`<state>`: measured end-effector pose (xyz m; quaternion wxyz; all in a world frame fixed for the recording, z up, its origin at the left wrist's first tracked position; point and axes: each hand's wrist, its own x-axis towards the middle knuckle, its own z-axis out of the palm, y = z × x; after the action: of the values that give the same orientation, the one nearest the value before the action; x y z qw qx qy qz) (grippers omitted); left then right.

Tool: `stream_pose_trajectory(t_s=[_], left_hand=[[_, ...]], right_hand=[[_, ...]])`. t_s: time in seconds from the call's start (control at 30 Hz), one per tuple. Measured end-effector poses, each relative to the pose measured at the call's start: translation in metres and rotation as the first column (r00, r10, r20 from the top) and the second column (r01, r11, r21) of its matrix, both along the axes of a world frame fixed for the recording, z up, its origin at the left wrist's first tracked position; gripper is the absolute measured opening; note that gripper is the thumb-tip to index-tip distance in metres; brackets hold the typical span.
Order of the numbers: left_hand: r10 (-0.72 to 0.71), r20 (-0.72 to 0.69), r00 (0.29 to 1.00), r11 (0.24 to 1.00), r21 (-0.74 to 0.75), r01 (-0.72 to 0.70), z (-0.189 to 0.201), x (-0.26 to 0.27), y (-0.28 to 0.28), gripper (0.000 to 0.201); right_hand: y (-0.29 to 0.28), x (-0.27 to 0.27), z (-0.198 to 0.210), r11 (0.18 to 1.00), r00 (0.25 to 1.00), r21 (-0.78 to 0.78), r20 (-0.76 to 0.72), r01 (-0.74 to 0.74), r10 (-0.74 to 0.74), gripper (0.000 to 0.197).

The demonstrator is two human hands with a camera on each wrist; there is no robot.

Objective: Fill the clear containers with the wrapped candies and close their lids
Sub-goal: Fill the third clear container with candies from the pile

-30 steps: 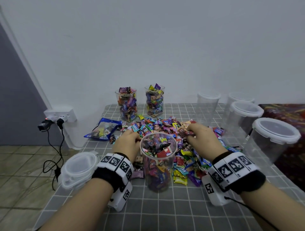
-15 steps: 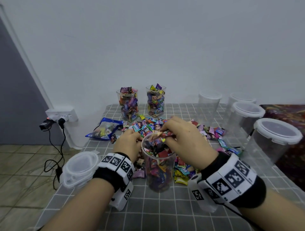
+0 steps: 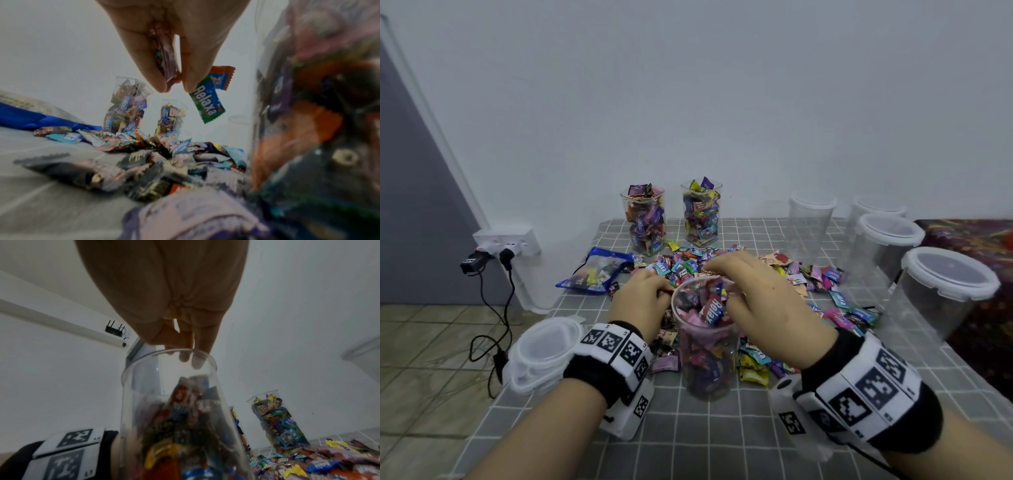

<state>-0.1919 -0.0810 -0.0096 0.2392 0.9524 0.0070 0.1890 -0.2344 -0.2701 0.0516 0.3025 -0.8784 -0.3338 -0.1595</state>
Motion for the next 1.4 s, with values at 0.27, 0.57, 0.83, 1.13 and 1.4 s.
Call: stream_pose_trajectory(t_s=[0.27,0.57,0.83,1.13,1.4], left_hand=[[0.060,0.123,0.991,0.995,-0.092,-0.049,0.027,-0.010,0.010,0.014],[-0.094,0.283,0.954,0.990,-0.072,0.119,0.081,-0.027,-0.003,0.007],[-0.320,0.086,0.943,0.947,0.051,0.317,0.079,-0.045,-0.026,0.008],[-0.329,0.069,0.942,0.940,-0.069,0.333,0.084,-0.046,-0.025,0.013],[-0.403,-0.225,0.887,0.866,0.220,0.449,0.088,-0.050,-0.045,0.018]], right_hand=[[-0.018,0.002,-0.019,0.968,0.822,0.247,-0.560,0.049,0.101,0.102],[-0.015,0.005,-0.031,0.953,0.740,0.300,-0.651,0.047,0.168,0.081],[-0.015,0.005,-0.034,0.929,0.742,0.369,-0.633,0.037,0.222,0.074],[-0.015,0.006,-0.037,0.936,0.762,0.350,-0.618,0.045,0.194,0.083],[-0.014,0.009,-0.043,0.930,0.770,0.367,-0.600,0.025,0.217,0.096]])
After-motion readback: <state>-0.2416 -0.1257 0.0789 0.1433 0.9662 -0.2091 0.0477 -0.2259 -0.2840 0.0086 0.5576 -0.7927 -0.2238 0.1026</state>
